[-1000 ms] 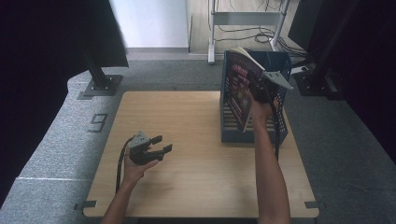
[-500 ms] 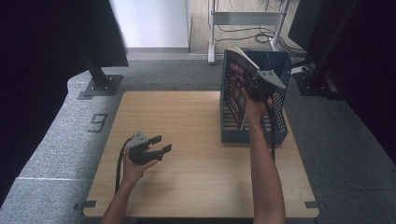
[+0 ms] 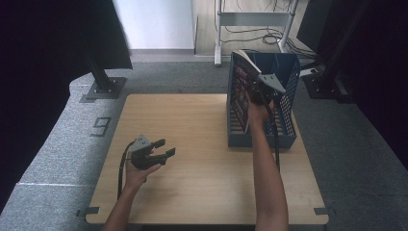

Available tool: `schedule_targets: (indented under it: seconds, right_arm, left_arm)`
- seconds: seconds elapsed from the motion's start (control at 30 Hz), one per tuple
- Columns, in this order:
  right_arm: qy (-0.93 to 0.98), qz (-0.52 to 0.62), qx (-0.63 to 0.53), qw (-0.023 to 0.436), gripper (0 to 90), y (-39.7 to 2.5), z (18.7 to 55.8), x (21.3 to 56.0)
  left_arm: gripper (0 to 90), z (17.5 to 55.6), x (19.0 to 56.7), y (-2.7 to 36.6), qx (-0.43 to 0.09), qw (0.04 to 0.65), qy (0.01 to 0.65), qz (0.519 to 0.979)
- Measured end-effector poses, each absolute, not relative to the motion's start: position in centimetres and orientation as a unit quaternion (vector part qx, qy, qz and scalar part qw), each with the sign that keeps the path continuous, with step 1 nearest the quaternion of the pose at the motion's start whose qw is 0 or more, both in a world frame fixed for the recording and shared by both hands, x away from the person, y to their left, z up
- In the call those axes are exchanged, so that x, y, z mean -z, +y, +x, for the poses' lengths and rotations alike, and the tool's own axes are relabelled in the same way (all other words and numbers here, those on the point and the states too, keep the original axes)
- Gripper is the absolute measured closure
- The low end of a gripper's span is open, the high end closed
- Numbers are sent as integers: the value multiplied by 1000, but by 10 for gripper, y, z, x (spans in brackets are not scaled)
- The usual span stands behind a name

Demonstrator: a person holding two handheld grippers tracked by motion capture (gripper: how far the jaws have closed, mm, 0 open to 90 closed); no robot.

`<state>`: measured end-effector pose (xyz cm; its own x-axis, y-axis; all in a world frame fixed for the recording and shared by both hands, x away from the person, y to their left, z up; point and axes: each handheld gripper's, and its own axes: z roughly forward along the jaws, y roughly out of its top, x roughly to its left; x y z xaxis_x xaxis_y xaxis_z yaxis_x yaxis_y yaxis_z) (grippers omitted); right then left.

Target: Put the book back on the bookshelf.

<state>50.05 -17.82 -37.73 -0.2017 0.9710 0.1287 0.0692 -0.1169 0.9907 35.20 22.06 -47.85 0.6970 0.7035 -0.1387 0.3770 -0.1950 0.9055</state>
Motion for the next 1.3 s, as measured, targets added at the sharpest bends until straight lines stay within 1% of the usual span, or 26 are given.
schedule_targets:
  seconds: [0.43, 0.77, 1.13, 1.3]
  right_arm:
    - [550, 479, -552, 405, 817, -165, 505, 399]
    - [570, 461, -545, 407, 814, -160, 495, 407]
    - [610, 455, -519, 389, 802, -159, 477, 406]
    - [628, 464, -504, 369, 782, -160, 474, 406]
  left_arm:
    - [359, 353, 479, 220, -155, 524, 357, 758]
    - [359, 352, 481, 217, -154, 521, 355, 761]
    - [359, 350, 482, 210, -154, 515, 348, 768]
    - [359, 349, 481, 209, -156, 514, 346, 769]
